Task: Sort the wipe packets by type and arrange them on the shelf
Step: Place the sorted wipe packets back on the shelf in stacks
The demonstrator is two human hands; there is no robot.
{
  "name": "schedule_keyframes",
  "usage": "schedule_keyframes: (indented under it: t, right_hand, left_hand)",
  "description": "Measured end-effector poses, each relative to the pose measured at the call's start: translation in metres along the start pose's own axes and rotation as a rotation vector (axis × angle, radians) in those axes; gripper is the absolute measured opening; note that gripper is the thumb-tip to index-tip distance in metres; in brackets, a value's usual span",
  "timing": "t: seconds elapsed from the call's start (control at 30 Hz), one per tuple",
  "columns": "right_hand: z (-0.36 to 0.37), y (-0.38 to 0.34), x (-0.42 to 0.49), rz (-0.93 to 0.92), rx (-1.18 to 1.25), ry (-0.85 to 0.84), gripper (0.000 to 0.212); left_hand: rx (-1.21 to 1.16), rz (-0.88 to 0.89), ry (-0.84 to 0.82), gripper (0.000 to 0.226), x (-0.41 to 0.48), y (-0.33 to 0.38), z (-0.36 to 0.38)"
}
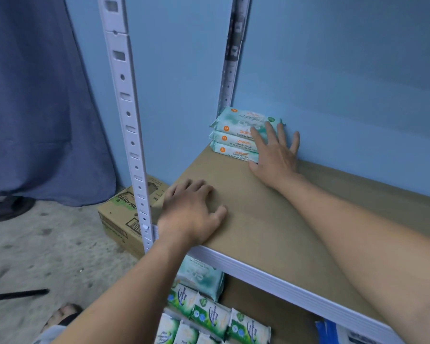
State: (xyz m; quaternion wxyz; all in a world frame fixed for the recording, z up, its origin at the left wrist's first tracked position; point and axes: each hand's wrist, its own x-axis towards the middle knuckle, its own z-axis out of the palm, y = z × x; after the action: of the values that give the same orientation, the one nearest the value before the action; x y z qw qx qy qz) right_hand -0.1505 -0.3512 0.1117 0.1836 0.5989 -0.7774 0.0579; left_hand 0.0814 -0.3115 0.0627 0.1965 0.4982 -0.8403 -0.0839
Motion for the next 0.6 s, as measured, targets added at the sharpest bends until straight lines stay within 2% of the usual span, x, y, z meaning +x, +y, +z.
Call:
schedule_keyframes:
  t: [0.3, 0.6]
  right_hand:
    - [-0.072, 0.026, -0.098, -0.049, 0.087, -0.179, 0.076]
    - [-0.146, 0.025, -0.171, -0.100, 0.238, -0.129, 0.063]
  left_hand:
    - [-0.015, -0.112, -0.128, 0.050, -0.027, 0.020, -0.040]
    - [0.088, -0.031, -0.076, 0.057, -0.083, 0.070, -0.110]
